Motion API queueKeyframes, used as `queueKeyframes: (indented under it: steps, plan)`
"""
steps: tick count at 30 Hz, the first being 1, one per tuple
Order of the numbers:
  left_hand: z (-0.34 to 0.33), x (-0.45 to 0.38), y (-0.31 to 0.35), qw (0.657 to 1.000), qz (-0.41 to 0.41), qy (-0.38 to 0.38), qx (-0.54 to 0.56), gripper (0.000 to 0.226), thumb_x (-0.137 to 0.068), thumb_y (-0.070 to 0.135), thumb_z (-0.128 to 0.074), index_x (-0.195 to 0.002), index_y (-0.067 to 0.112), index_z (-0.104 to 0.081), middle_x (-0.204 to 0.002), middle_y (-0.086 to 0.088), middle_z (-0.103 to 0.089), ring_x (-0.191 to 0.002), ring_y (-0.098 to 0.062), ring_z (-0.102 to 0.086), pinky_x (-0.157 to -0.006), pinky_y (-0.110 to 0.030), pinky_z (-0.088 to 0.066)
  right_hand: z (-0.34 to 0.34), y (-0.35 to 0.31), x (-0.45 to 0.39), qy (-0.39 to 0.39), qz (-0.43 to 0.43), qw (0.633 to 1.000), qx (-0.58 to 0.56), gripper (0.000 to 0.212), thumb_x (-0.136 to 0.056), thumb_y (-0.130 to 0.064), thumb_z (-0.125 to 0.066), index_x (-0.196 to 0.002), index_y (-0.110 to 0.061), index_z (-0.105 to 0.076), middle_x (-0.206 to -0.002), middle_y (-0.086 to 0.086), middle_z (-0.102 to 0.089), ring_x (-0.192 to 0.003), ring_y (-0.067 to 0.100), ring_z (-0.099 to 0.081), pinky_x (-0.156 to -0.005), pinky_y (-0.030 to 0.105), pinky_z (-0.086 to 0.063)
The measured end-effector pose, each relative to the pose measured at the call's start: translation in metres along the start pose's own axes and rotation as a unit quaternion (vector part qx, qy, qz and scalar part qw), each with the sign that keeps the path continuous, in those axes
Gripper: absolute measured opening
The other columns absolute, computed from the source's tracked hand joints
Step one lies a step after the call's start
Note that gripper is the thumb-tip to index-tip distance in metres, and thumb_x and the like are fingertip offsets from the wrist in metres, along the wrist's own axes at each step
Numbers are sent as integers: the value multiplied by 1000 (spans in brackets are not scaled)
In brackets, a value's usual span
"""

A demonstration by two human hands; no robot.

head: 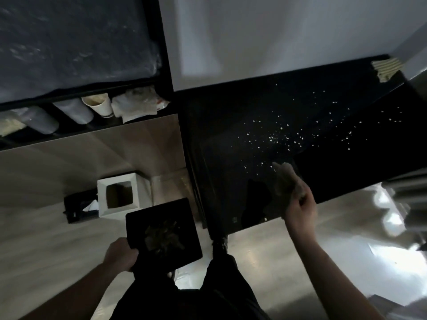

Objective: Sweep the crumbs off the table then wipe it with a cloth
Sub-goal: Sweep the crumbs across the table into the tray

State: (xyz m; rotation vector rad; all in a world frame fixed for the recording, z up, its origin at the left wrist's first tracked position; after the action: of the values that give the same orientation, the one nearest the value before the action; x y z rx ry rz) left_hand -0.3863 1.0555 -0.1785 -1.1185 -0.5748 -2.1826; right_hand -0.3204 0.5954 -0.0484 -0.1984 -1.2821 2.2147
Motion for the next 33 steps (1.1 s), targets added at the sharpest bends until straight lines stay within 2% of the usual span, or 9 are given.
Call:
queueKeyframes:
  steps: [2, 4, 6, 8, 14, 19, 23, 29, 33]
  plan:
    - [-12, 14, 6, 1000, 17, 3, 5, 12, -80, 11, -61, -71, 8, -69, -60, -8, -72, -58, -27, -71, -57, -33, -58, 8, 28, -27, -38, 25, 997, 69, 41, -109, -26, -46, -149, -30, -50, -141, -6, -61, -107, -6, -62, -82, 13, -50]
    - [-24, 23, 11, 999, 30, 17, -6, 13, -82, 11, -61, -70, 11, -67, -62, -6, -69, -63, -27, -69, -56, -29, -51, 5, 63, -49, -137, 51, 978, 147, 53, -104, -17, -49, -154, -31, -43, -156, 1, -49, -127, 21, -61, -93, 33, -55]
    - [-38, 29, 13, 998, 43, 33, -11, 15, -81, 13, -61, -67, 13, -65, -62, -4, -68, -65, -26, -68, -54, -27, -46, -7, 95, -62, -259, 78, 931, 243, 65, -97, -30, -51, -159, -35, -33, -170, 0, -25, -154, 34, -30, -110, 56, -46]
    - [-53, 31, 14, 998, 56, 35, -10, 21, -81, 13, -62, -60, 14, -61, -56, -1, -65, -60, -23, -66, -50, -25, -42, -13, 112, -69, -315, 71, 897, 300, 77, -93, -44, -58, -162, -35, -25, -174, -3, -8, -161, 27, -3, -122, 63, -28]
    - [-87, 33, 2, 997, 73, 35, 8, 19, -82, 22, -69, -90, 5, -75, -91, -18, -77, -89, -35, -73, -65, -31, -46, -19, 112, -103, -282, 101, 891, 340, 101, -88, -72, -58, -165, -36, -3, -174, 0, 8, -160, 22, 13, -129, 55, -3]
    - [-105, 52, 3, 994, 101, 22, 42, 10, -77, 14, -63, -76, 9, -71, -71, -12, -76, -71, -31, -74, -59, -31, -54, -35, 133, -103, -291, 135, 846, 427, 109, -86, -83, -43, -165, -28, 9, -171, 8, 22, -156, 31, 26, -125, 63, 8]
    - [-123, 49, 0, 991, 112, -3, 73, 14, -70, 7, -56, -70, 7, -71, -61, -10, -75, -58, -29, -75, -57, -37, -63, -39, 148, -90, -268, 140, 845, 441, 120, -79, -94, -37, -163, -27, 16, -170, 8, 27, -155, 31, 29, -122, 55, 20]
    - [-156, 41, 2, 993, 93, -6, 71, 14, -71, 5, -58, -72, 3, -72, -59, -12, -74, -55, -29, -74, -58, -43, -64, -42, 160, -85, -192, 169, 891, 375, 75, -105, -54, -42, -166, -27, -8, -174, 4, 3, -160, 24, 13, -129, 53, 8]
    - [-175, 38, -4, 994, 93, -19, 57, 16, -72, 10, -58, -77, 2, -71, -68, -15, -75, -65, -30, -75, -60, -37, -63, -51, 167, -69, -148, 167, 920, 323, 66, -107, -37, -48, -165, -22, -20, -174, 3, -11, -161, 21, 1, -130, 48, 4]
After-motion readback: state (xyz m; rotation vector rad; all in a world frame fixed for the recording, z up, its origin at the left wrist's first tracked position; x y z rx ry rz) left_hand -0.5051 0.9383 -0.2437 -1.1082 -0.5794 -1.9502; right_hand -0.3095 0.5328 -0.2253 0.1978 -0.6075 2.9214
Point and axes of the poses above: each hand's wrist, its own x-axis away from the middle knuckle, its own z-axis out of the back of the hand, y = z × x, the point moved 1 cm from there along -x, towards the middle knuckle
